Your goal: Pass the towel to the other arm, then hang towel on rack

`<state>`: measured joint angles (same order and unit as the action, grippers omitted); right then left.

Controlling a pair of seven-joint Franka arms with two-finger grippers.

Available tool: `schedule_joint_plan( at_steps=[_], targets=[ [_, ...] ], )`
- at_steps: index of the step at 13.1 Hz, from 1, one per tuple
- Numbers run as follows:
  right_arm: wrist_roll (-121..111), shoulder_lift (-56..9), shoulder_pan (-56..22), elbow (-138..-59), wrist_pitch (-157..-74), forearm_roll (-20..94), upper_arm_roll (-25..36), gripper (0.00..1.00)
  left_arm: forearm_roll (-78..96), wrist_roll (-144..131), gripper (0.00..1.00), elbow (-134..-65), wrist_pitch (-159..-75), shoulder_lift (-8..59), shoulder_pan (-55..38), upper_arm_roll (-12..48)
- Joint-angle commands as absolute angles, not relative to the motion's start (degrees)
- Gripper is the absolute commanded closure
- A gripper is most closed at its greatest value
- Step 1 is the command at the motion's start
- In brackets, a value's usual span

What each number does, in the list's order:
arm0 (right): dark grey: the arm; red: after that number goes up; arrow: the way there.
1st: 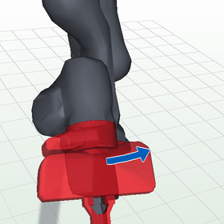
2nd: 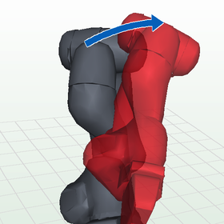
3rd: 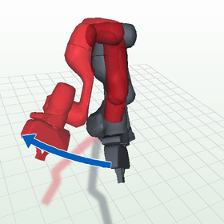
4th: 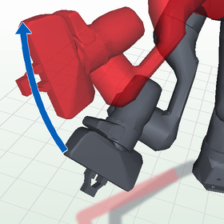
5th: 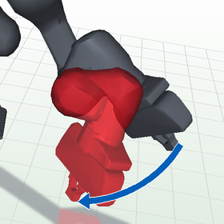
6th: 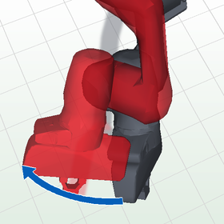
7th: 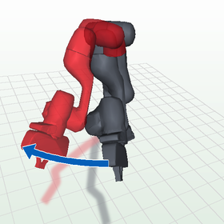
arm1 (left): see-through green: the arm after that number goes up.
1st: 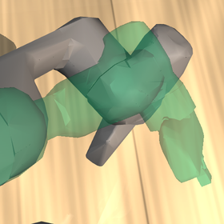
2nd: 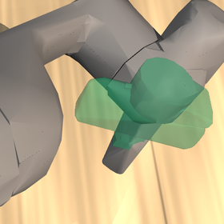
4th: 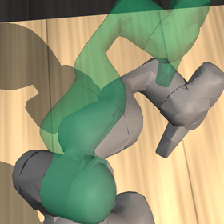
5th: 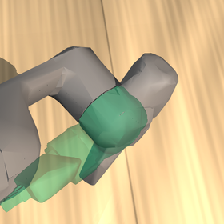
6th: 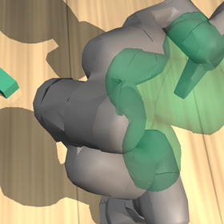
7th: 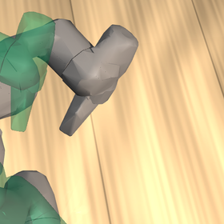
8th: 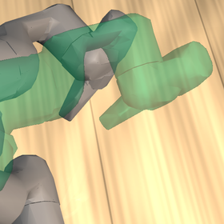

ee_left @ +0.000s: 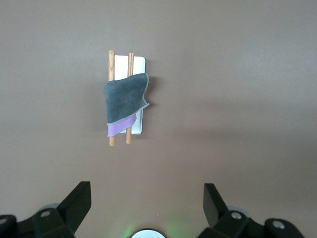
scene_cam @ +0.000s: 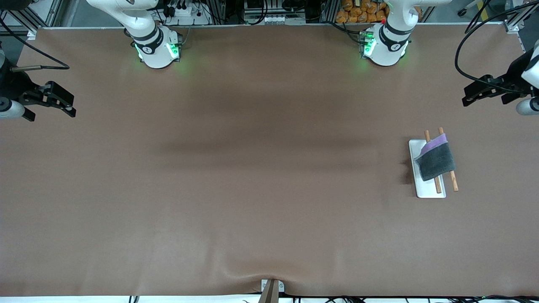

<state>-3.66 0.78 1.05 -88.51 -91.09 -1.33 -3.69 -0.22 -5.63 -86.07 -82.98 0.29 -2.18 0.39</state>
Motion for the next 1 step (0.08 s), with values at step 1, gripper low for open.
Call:
schedule_joint_plan(
  at_steps=[1],
  targets=[
    [-2.46,-0.17,1.58,-86.92,-90.35,-0.62,-4.04,0.0,0.0,-6.06,0.0,-86.13,-82.62,-0.26,-0.54,2.1]
  ],
)
